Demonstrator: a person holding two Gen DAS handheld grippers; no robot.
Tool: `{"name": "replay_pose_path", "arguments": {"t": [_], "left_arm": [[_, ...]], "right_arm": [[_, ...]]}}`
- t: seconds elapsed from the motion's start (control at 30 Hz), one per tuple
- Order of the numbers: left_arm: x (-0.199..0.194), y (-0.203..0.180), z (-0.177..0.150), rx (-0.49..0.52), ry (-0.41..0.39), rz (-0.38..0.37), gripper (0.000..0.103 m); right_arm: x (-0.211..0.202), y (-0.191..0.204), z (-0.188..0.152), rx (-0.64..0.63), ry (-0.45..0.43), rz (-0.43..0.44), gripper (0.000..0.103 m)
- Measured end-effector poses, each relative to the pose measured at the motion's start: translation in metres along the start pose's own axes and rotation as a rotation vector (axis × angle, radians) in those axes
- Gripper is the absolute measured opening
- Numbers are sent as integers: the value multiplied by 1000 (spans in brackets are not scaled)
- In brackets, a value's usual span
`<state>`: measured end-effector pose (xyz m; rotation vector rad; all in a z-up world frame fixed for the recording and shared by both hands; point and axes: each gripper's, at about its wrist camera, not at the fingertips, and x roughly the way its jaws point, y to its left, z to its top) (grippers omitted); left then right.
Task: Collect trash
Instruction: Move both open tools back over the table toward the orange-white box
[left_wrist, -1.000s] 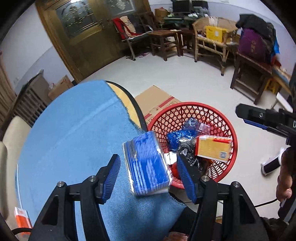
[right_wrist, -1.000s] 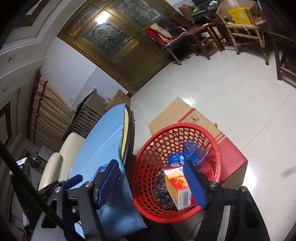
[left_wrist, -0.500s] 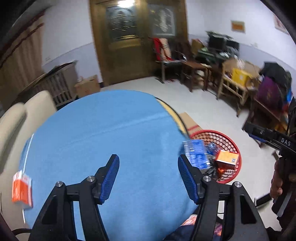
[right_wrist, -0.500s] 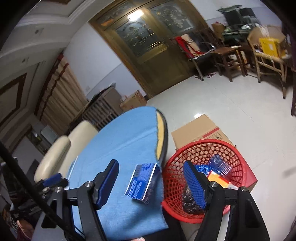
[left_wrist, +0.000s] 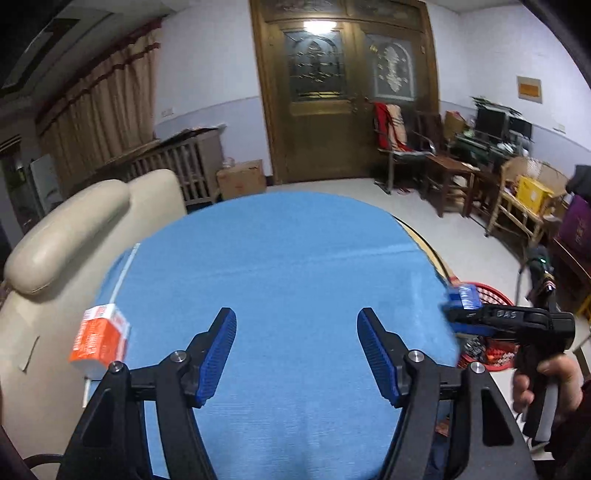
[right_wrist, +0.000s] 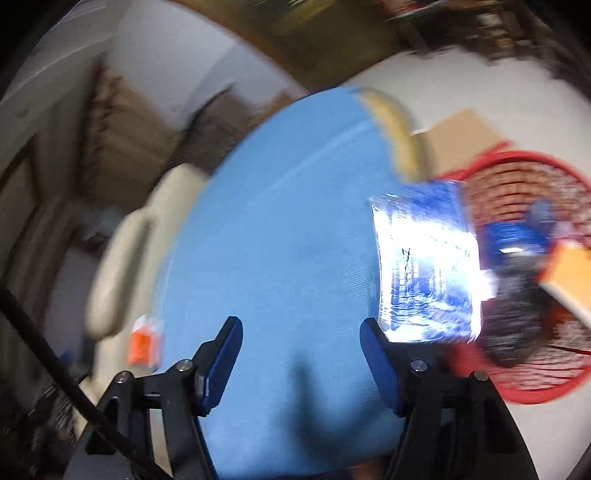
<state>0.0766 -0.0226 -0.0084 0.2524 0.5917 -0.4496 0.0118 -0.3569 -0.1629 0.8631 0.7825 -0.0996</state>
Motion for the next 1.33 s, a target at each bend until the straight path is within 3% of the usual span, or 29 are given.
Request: {"name": "replay_pose_path", "arguments": {"t": [0.17,0.4,0.53,0.7,0.97,1.2,1.33], "left_arm": [[-12,17,3,-55,-23,45,72],[-44,28,8,-79,-66,126,78],[-64,43,6,-111,-93,199,79],[-79,60,-1,-137,-98,297,79],[-88,83,-14,-177,-104,366,79],[-79,92,-15,-186,-119,360,80],[-57,97,-18,-188,-87,348,80]], "right_arm": [[-52,18,6,-63,-145,-30,69],[-115,152,-31,-459,-330,-19,70],[-137,221,-70,-644,-386,-82,70],[-138,269,-103,-724,-367,-90,70],[-114,290,-133,-756,-296,-61,70],[-90,289,-133,-751,-260,-62,70],[-71,275,-112,-713,-256,-80,70]]}}
